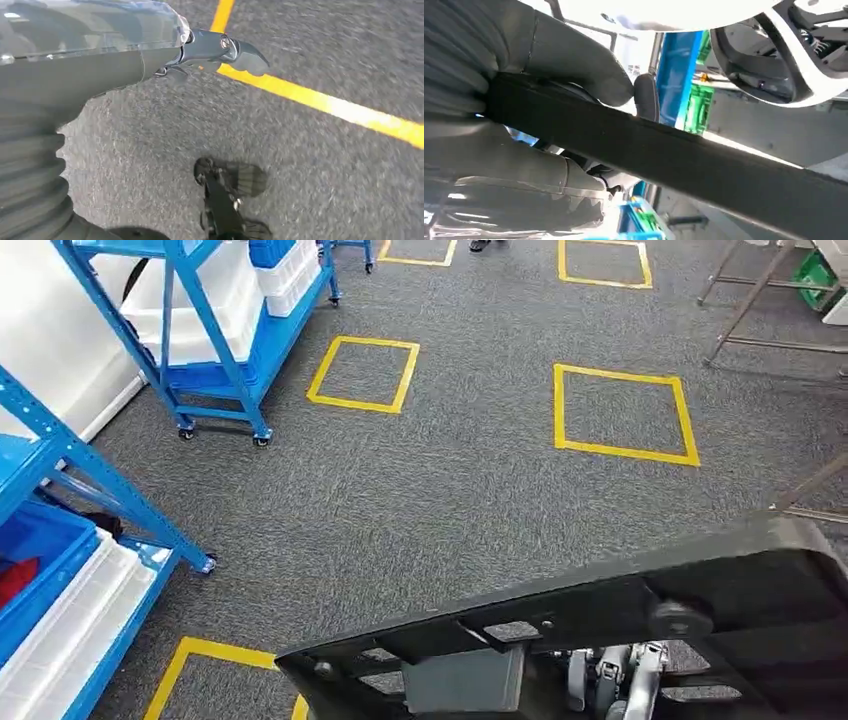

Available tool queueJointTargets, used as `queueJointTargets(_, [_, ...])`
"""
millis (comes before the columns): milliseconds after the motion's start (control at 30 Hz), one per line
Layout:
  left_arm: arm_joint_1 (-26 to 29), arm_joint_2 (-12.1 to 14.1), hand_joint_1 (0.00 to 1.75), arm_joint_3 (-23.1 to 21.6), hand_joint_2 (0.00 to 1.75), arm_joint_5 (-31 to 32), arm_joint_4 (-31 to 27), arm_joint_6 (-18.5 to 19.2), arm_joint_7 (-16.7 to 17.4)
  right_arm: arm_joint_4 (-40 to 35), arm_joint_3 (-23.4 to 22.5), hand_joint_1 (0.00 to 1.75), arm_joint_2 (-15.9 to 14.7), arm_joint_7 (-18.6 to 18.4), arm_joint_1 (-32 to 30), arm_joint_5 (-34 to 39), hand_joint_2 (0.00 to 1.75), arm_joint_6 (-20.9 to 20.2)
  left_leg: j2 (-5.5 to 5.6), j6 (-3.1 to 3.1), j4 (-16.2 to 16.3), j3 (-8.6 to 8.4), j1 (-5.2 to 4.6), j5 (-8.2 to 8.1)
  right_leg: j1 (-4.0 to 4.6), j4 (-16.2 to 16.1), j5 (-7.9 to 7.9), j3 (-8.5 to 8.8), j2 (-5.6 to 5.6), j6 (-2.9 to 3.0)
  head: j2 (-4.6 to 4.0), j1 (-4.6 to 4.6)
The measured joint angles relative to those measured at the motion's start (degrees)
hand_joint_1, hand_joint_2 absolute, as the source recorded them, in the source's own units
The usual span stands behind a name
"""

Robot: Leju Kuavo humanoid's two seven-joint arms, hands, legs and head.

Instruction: Take the parts from the cabinet and place them on the table.

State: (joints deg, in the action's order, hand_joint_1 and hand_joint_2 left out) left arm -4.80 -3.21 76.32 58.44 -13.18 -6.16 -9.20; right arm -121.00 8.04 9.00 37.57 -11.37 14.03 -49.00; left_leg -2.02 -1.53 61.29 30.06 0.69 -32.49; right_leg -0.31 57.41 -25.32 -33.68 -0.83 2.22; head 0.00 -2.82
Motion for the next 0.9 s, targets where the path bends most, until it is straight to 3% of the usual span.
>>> queueJointTargets(67, [0.24,0.0,0.0,0.0,1.75,0.0,0.0,-0.02,0.02,0.0,0.0,1.75,0.2,0.0,-0.11,-0.04,1.75,0.0,1.46,-0.25,9.76,4.69,0.03,-4.52,0.13,0.03,0.03,-0.12,1.45,0.17,0.0,0.0])
queueJointTargets(100, [0.36,0.0,0.0,0.0,1.75,0.0,-0.02,-0.02,0.07,0.0,-0.02,1.75,0.24,0.0,-0.18,-0.07,1.75,0.02,1.55,-0.32,13.32,6.56,0.03,-5.43,0.19,0.1,0.03,-0.16,2.18,0.17,0.0,0.0])
queueJointTargets(133, [0.45,0.0,0.0,0.0,1.75,0.0,0.0,-0.02,0.13,0.0,-0.02,1.75,0.26,0.0,-0.19,-0.22,1.75,0.18,1.56,-0.32,14.18,7.24,0.04,-4.75,0.2,0.14,0.04,-0.12,2.98,0.16,0.0,0.0])
queueJointTargets(167, [0.44,-0.06,0.0,0.0,1.75,0.0,0.0,0.0,0.15,0.0,-0.02,1.75,0.26,0.0,-0.18,-0.44,1.75,0.5,1.61,-0.25,11.97,6.51,0.04,-2.71,0.19,0.23,0.03,-0.02,3.73,0.14,0.0,0.0])
queueJointTargets(233, [0.32,-0.09,0.0,0.0,1.75,0.04,0.0,0.09,0.2,0.0,0.07,1.75,0.29,0.0,-0.11,-0.87,1.75,1.4,2.35,-0.07,1.92,2.26,0.18,3.14,0.13,0.48,-0.1,0.19,5.12,-0.11,0.0,0.0])
queueJointTargets(267, [0.36,-0.09,0.0,0.0,1.75,0.09,0.0,0.09,0.2,0.0,0.28,1.75,0.29,0.0,-0.03,-1.05,1.75,2.01,4.58,0.06,-2.83,0.29,0.42,4.88,0.1,0.72,-0.23,0.09,5.65,-0.36,0.0,0.0])
queueJointTargets(300, [0.31,-0.09,0.0,-0.02,1.75,0.11,0.0,0.11,0.2,0.04,0.46,1.75,0.29,0.0,0.15,-1.22,1.75,2.34,5.48,0.26,-3.92,-0.02,0.27,4.16,0.47,1.26,-0.3,-0.2,6.23,-0.75,0.0,0.0])
queueJointTargets(400, [0.1,-0.11,0.0,-0.02,1.75,0.09,0.0,0.11,0.26,0.02,0.77,1.75,0.29,0.0,0.02,-1.62,1.75,3.3,4.26,1.22,-3.63,-0.01,-0.13,4.43,0.08,0.74,0.27,-0.54,7.56,-1.81,0.0,0.0])
queueJointTargets(433, [-0.07,-0.24,0.0,-0.02,1.75,0.09,0.0,0.15,0.2,0.02,0.79,1.75,0.29,0.0,0.0,-1.62,1.75,3.58,3.76,1.81,-4.13,-0.05,0.22,4.84,0.24,0.81,0.34,-0.69,8.0,-2.29,0.0,0.0])
queueJointTargets(467, [-0.28,-0.37,0.0,-0.02,1.75,0.09,0.0,0.17,0.17,0.0,0.79,1.75,0.29,0.0,-0.12,-1.57,1.75,3.76,2.92,2.26,-4.38,-0.1,0.32,5.14,0.12,1.8,-0.51,-0.94,5.85,-2.28,0.0,0.0])
queueJointTargets(500, [-0.26,-0.39,0.0,-0.02,1.75,0.13,-0.02,0.17,0.11,-0.02,0.79,1.75,0.29,0.0,-0.03,-1.55,1.75,3.78,2.49,2.64,-4.42,0.01,0.24,5.17,0.29,4.47,-2.55,-2.3,3.45,-2.42,0.0,0.0])
queueJointTargets(567, [0.09,-0.37,0.0,-0.02,1.75,0.22,0.0,0.13,0.13,-0.02,0.79,1.75,0.29,0.0,-0.18,-1.49,1.75,3.58,1.17,2.84,-4.41,0.12,-0.09,5.12,0.02,13.2,-7.02,-6.42,1.71,-2.74,0.0,0.0])
queueJointTargets(600, [0.22,-0.37,0.0,-0.02,1.75,0.33,-0.02,0.11,0.13,-0.02,0.77,1.75,0.29,0.0,-0.34,-1.49,1.75,3.56,0.41,2.87,-4.37,0.21,-0.17,5.1,-0.11,17.36,-8.45,-8.44,1.43,-2.88,0.0,0.0])
queueJointTargets(633, [0.23,-0.37,0.0,-0.02,1.75,0.44,-0.02,0.11,0.13,-0.02,0.76,1.75,0.29,0.0,-0.58,-1.51,1.75,3.56,-0.25,2.87,-4.36,0.22,-0.22,5.08,-0.21,18.99,-8.47,-9.22,1.28,-2.95,0.0,0.0])
queueJointTargets(667, [0.17,-0.37,0.0,-0.02,1.75,0.53,-0.02,0.11,0.13,-0.02,0.76,1.75,0.29,0.0,-0.8,-1.66,1.75,3.5,-0.89,2.8,-4.36,0.2,-0.23,5.02,-0.29,17.74,-7.16,-8.56,1.13,-2.98,0.0,0.0])
queueJointTargets(700, [0.1,-0.37,0.0,-0.02,1.75,0.57,-0.02,0.11,0.17,-0.04,0.76,1.75,0.29,0.0,-0.89,-1.86,1.75,3.41,-1.5,2.67,-4.33,0.11,-0.24,4.92,-0.31,13.68,-4.84,-6.36,0.82,-2.91,0.0,0.0])
queueJointTargets(733, [0.06,-0.37,0.0,-0.07,1.75,0.68,-0.02,0.11,0.2,-0.2,0.76,1.75,0.29,0.0,-0.94,-1.88,1.75,3.3,-2.03,2.53,-4.32,-0.08,-0.24,4.76,-0.29,8.13,-2.38,-3.3,0.05,-2.71,0.0,0.0])
queueJointTargets(767, [0.05,-0.37,0.0,-0.17,1.75,0.74,-0.02,0.11,0.2,-0.43,0.76,1.75,0.29,0.0,-0.94,-1.86,1.75,3.19,-2.54,2.31,-4.32,-0.35,-0.27,4.61,-0.15,2.76,-0.6,-0.18,-1.71,-2.37,0.0,0.0])
queueJointTargets(800, [0.09,-0.37,0.0,-0.26,1.75,0.81,-0.02,0.13,0.17,-0.57,0.76,1.75,0.29,0.0,-0.88,-1.81,1.75,3.08,-2.88,2.0,-4.28,-0.47,-0.57,4.4,0.5,0.93,-1.66,0.58,-3.54,-2.15,0.0,0.0])
queueJointTargets(900, [-0.07,-0.37,0.0,-0.74,1.75,1.2,-0.02,0.35,-0.02,-0.96,0.74,1.75,0.26,0.0,-1.19,-1.7,1.75,3.06,-4.39,1.14,-4.34,-0.78,-0.59,4.12,0.89,0.99,-1.38,0.12,-1.43,-1.42,0.0,0.0])
